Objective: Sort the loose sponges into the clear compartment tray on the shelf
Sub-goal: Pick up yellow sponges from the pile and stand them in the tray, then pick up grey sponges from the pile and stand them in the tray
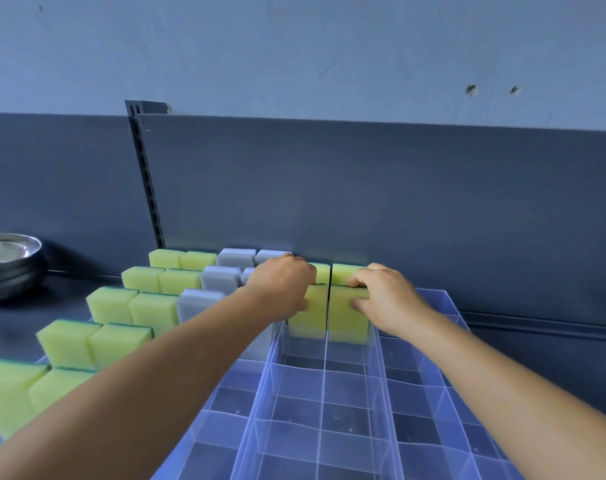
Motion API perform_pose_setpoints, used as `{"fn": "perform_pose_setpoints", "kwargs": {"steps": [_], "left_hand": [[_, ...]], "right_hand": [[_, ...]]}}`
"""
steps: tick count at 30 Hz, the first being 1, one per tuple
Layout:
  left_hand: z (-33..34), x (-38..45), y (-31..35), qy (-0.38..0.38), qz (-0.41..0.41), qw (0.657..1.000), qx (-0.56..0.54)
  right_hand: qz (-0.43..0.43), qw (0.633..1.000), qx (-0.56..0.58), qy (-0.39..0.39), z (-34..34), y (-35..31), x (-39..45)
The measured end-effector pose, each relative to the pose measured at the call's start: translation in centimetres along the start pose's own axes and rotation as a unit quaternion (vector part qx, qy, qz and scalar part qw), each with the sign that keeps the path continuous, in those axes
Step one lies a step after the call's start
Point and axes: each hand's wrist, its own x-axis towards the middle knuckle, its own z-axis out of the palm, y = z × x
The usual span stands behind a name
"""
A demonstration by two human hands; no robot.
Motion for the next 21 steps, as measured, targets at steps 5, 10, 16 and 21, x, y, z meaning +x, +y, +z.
{"fn": "perform_pose_setpoints", "kwargs": {"steps": [5, 10, 16, 21], "left_hand": [[-0.3, -0.1, 0.0, -0.003, 0.02, 1.0, 0.011], [-1.2, -1.4, 0.8, 0.024, 0.051, 0.998, 0.006], [-1.9, -3.7, 3.9, 0.05, 0.105, 0.993, -0.015], [-2.6, -5.4, 7.7, 0.05, 0.15, 0.987, -0.039]], "right_hand": [[0.006, 1.0, -0.008, -0.007, -0.7, -0.2, -0.5], [0.006, 0.999, -0.037, -0.009, -2.5, -1.0, -2.3], [0.031, 0.997, -0.065, -0.024, -4.2, -1.2, -6.7], [0.081, 0.994, -0.074, -0.015, -5.5, 0.1, -11.1]]}}
